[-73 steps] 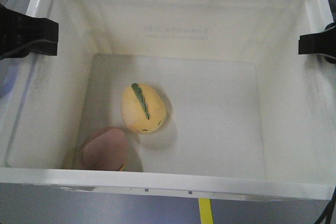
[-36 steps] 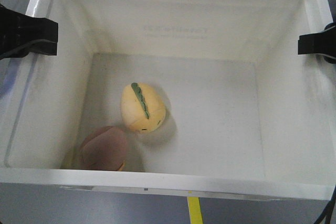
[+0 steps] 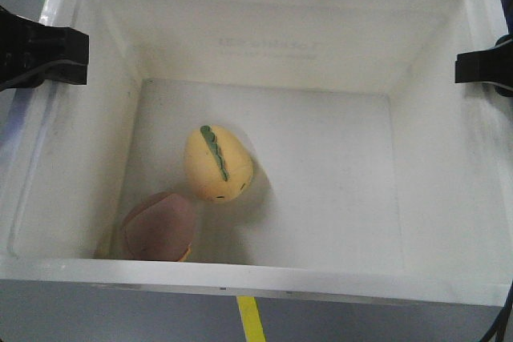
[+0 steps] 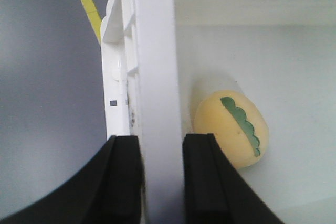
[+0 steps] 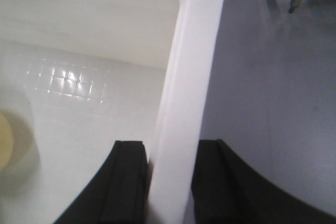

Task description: Place moving items into box and shelve

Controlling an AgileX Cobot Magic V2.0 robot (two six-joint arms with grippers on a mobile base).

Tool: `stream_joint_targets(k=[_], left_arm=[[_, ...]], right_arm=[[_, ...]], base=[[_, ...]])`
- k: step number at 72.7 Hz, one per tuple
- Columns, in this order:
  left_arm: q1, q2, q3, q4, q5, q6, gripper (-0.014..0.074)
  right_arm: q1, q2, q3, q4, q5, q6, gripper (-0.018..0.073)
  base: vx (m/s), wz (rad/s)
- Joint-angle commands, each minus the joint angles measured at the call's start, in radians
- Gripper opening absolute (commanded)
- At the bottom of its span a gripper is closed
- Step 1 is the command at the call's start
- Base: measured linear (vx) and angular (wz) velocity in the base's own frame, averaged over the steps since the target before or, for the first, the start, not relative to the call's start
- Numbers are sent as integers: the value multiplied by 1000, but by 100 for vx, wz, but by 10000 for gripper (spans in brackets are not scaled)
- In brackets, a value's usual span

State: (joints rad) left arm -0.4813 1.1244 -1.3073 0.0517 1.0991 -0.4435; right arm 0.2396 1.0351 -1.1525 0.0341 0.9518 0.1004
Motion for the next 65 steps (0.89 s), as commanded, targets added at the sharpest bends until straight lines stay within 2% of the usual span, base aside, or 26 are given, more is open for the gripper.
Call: stream_joint_targets(k=[1, 35, 65], left_arm=[[3, -35, -40, 49, -109, -2, -6], [3, -35, -40, 49, -109, -2, -6], [3, -35, -40, 49, -108, -2, -6]], right_arm=[[-10, -23, -41, -61, -119, -15, -6], [-10, -23, -41, -61, -119, -15, -6], [-10, -23, -41, -61, -119, -15, -6]], base=[[43, -43], [42, -51], [37, -66]])
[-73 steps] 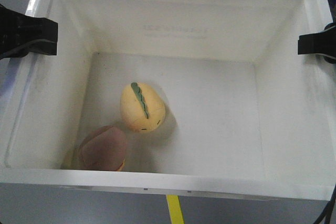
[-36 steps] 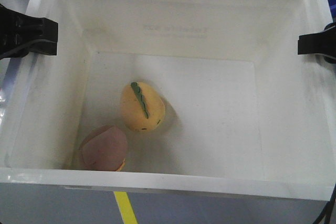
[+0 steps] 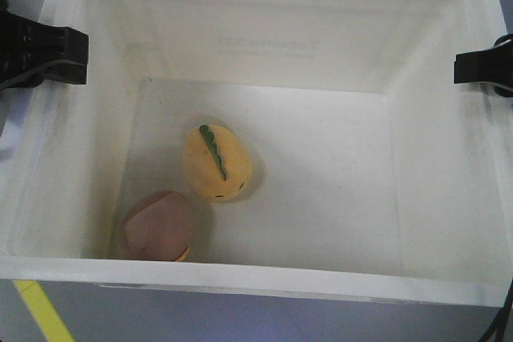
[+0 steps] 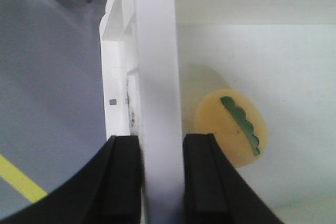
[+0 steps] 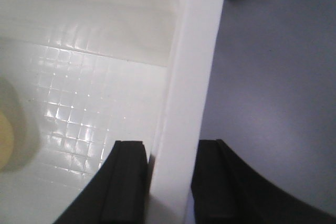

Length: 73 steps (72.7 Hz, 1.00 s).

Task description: Place moving items into box and shelve

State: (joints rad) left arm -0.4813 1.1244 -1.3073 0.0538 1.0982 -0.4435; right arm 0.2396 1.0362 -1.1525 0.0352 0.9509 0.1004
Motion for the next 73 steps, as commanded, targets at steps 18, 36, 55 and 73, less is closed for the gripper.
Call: stream_joint_targets(k=[18, 36, 55, 73], left_arm=[[3, -35, -40, 48, -107, -2, -6], [3, -35, -40, 48, -108, -2, -6], [3, -35, -40, 48, -106, -2, -6], [3, -35, -40, 47, -101, -2, -6]], right_arm=[[-10, -24, -41, -60, -118, -15, -6], [-10, -24, -41, -59, -118, -15, -6], [-10, -24, -41, -59, -118, -15, -6], [-10, -24, -41, -59, -118, -15, -6]], base=[[35, -73], [33, -69], [32, -68], [32, -60]])
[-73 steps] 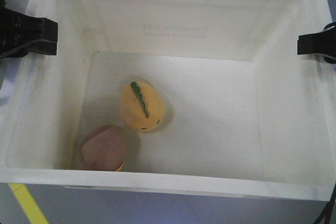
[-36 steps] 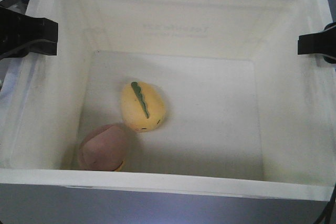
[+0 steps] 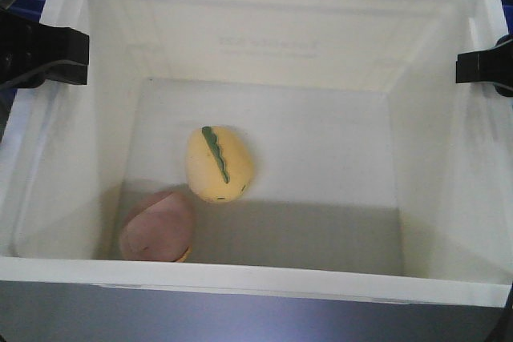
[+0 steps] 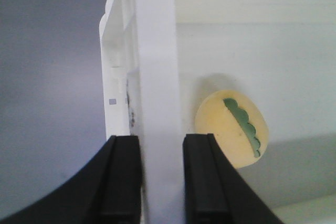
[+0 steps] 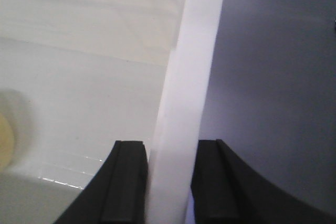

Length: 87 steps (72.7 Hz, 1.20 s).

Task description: Place moving items into box and shelve

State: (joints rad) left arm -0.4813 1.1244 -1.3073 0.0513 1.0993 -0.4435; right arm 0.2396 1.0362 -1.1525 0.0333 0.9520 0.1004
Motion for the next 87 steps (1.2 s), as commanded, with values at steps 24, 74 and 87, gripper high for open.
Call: stream_joint_targets(k=[24, 74, 87], left_arm=[[3, -35, -40, 49, -93, -2, -6], [3, -35, -40, 50, -91, -2, -6], [3, -35, -40, 50, -91, -2, -6]], right_arm=[[-10, -24, -41, -57, -116, -15, -6], [-10, -24, -41, -57, -116, -15, -6], [-10, -24, -41, -57, -116, -15, -6]], base=[[35, -35], [42, -7], [45, -12]])
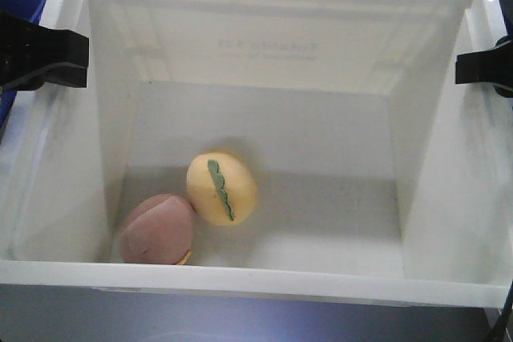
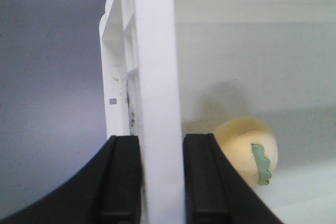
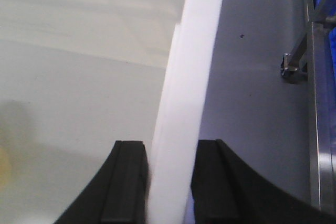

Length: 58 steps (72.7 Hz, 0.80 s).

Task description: Place moving items into box and shelve

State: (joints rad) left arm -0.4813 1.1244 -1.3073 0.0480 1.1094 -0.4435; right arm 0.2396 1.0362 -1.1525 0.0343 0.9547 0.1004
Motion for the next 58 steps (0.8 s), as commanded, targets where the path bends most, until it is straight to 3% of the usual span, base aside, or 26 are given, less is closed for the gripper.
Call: stream_joint_targets(k=[1, 58], left_arm=[[3, -35, -40, 53, -101, -2, -6], [3, -35, -40, 53, -100, -2, -6]], right_arm=[[-10, -24, -41, -58, -119, -15, -6], [-10, -24, -41, -58, -122, -15, -6]], base=[[45, -13], [46, -9]])
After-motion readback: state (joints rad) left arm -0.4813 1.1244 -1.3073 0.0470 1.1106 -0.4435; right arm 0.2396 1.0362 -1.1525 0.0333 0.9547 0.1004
